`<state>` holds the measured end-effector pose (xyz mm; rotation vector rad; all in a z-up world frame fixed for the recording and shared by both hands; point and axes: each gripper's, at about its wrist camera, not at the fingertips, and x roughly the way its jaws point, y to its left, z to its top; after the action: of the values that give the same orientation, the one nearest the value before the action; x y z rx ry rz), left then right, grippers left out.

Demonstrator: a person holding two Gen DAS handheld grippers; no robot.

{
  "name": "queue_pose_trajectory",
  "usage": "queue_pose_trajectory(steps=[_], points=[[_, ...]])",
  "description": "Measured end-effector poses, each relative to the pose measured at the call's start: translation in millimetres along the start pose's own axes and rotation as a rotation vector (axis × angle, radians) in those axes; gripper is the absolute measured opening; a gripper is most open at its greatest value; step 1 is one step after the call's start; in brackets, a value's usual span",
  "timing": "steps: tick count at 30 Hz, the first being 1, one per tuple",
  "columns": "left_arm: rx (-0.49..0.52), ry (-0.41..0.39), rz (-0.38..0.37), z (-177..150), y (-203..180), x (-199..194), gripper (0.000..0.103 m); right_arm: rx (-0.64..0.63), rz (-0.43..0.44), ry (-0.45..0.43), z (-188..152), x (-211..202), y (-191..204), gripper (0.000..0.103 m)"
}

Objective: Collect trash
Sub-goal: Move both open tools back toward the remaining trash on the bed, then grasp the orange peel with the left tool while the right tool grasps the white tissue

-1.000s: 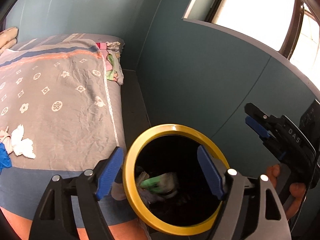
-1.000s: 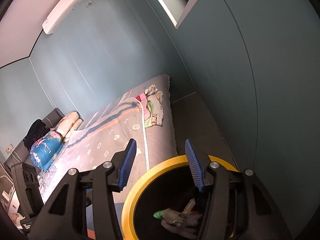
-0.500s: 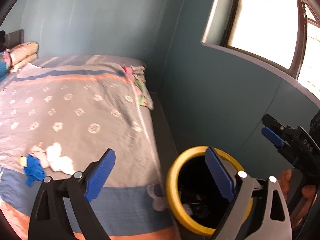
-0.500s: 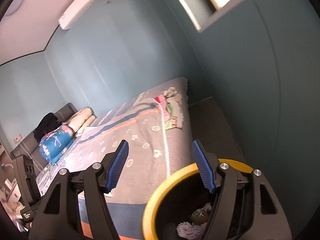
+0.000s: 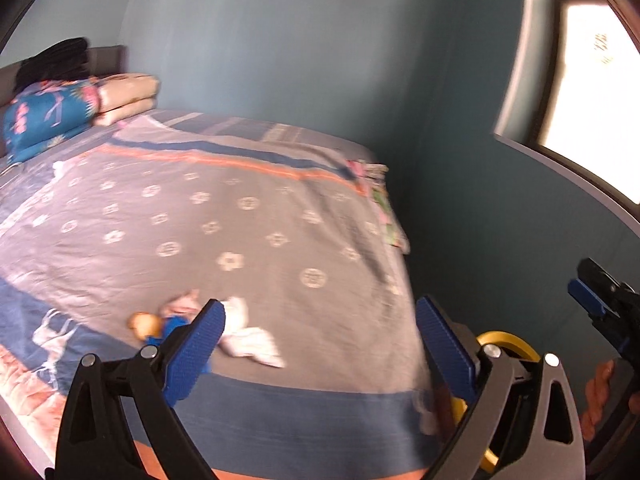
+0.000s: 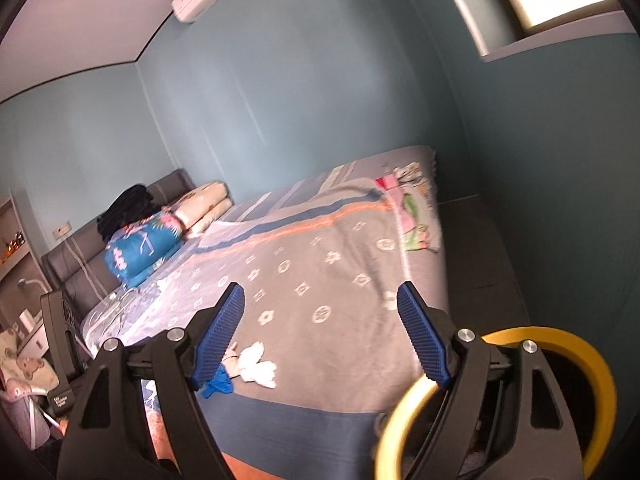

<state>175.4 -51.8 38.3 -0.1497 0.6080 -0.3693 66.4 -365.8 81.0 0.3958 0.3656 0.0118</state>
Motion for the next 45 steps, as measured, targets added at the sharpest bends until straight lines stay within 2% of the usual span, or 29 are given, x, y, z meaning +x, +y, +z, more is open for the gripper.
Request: queue_pose_trajectory(steps=[7,12,23,31,41,45], points=[[-0.088,0.009,0.127,3,78,7,0.092,-0.045,0.052,0.071,-10,51,47,0.075],[-0.148,0.032,0.182,-2,124,18,0.092,-0.077,0.082,0.138,-25,93,78,0.075],[-0.212,0.123,0.281,-24,198,64,0.092,-0.162,0.054,0.323,-72,199,115,0.075],[-0.242,0.19,0.287,-36,227,101,0.092,-0.204,0.026,0.458,-116,268,125,0.075],[-0.241,0.245,0.258,-46,237,144,0.091,-0.269,-0.004,0.527,-156,319,140,0.075],[-0.252,0.259,0.245,-50,244,155,0.08,-0.293,-0.008,0.544,-166,331,146,0.075]])
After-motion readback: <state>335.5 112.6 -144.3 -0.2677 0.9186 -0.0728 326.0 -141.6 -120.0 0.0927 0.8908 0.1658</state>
